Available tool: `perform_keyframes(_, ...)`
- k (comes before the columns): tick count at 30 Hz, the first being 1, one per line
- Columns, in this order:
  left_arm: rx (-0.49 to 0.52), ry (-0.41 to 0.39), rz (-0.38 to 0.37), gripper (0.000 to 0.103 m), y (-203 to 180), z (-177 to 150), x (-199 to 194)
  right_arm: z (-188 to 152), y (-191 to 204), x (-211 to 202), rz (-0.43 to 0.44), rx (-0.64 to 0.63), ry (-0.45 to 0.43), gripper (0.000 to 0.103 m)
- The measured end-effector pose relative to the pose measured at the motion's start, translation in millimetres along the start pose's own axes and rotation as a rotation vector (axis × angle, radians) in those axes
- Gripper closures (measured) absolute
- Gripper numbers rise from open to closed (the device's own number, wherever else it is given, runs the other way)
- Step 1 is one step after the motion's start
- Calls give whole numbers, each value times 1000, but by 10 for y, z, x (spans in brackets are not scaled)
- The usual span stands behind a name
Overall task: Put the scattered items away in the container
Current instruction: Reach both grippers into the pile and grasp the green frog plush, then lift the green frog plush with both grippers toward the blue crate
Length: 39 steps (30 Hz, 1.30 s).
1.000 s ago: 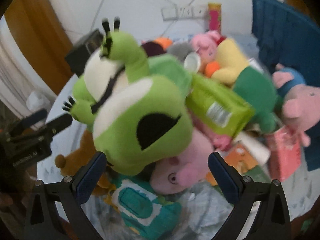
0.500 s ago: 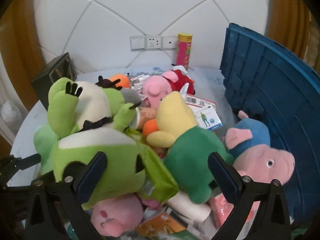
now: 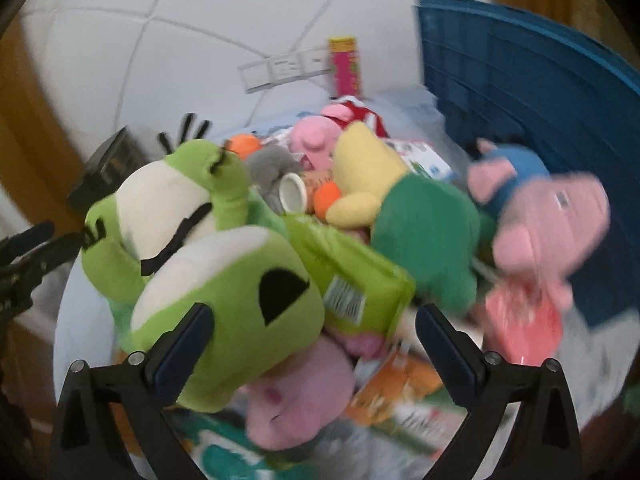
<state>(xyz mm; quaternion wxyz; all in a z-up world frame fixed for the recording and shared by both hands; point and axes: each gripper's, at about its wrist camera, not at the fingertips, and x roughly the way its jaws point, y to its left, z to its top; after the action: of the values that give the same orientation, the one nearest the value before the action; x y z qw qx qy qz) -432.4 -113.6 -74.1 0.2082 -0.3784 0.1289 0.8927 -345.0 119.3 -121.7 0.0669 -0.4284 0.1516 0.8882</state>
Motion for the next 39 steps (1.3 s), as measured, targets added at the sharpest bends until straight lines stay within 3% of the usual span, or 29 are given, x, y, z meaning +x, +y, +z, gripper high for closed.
perform_keyframes(4,151,72,-96,23,-59,-2,299,-213,166,-122,-7,132,1,1)
perform_keyframes(9,240,106,-136,23,-99,-418,439,-417,410,-72,-30,213,18,0)
perform_keyframes(17,231,67,-208,23,156,-461,495,-470,685,172,-39,286,12,0)
perform_keyframes(23,219,79,-255,5,137,-426,695,-382,672,417,-80,315,40,0)
perform_keyframes(26,191,85,-289,4,138,-430,775,-360,631,509,-84,328,44,0)
perform_keyframes(28,191,76,-315,18,108,-436,769,-352,596,532,-78,326,35,0)
perform_keyframes(29,195,73,-336,33,87,-438,755,-343,584,541,-75,321,34,0)
perform_keyframes(30,197,68,-344,37,68,-441,737,-330,577,545,-71,314,37,3)
perform_keyframes(33,193,45,-340,45,38,-413,629,-270,609,471,-67,267,26,14)
perform_keyframes(39,169,-12,-348,48,8,-302,325,-133,637,167,-82,209,-25,16)
